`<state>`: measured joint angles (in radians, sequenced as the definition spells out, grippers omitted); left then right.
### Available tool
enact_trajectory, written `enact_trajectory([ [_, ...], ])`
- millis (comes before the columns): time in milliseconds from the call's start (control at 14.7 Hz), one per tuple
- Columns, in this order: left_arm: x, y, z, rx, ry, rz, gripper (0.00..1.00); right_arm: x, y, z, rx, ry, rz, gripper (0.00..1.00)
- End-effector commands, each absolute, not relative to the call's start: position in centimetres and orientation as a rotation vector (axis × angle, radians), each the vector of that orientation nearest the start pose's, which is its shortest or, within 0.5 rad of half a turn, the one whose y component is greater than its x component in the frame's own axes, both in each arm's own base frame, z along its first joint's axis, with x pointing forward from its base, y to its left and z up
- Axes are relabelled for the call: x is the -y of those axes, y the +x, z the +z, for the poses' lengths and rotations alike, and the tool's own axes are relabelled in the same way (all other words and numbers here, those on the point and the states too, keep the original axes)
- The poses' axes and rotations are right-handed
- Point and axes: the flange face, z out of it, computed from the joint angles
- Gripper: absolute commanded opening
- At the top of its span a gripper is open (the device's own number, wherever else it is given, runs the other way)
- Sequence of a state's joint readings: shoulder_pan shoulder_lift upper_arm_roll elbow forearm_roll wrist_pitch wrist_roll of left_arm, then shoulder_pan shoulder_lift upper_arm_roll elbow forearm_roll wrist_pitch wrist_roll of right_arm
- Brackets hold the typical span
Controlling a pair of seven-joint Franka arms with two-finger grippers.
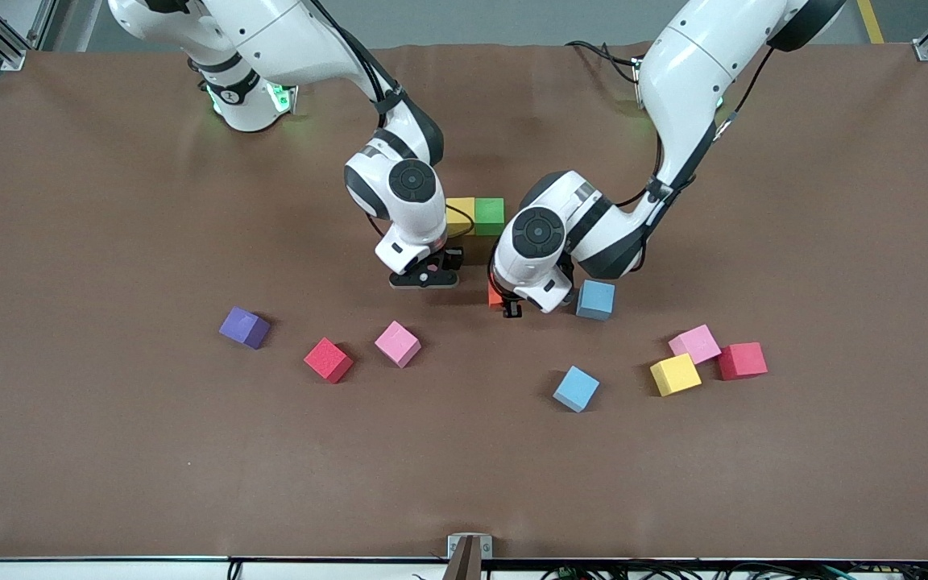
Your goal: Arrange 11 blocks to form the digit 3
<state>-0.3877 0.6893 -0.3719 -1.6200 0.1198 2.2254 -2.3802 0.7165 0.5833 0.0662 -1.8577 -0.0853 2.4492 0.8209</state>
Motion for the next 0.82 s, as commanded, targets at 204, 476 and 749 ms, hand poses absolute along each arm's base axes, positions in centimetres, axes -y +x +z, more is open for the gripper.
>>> enact_trajectory([
  [204,45.1,51.2,23.8,-2.303,2.15,-0.245,0.07,-44.8,44.6,19.5,0.022,-3.162,-0.016,0.43],
  [476,45.0,50.7,23.1,-2.304,2.173,-0.241,0.08,-44.7,45.1,19.7,0.039,-3.16,-0.026,1.0],
  [749,45.5,50.5,23.4,-2.28,2.187,-0.239,0.08,-44.9,45.9,20.8,0.048,-3.182,-0.005,1.0],
])
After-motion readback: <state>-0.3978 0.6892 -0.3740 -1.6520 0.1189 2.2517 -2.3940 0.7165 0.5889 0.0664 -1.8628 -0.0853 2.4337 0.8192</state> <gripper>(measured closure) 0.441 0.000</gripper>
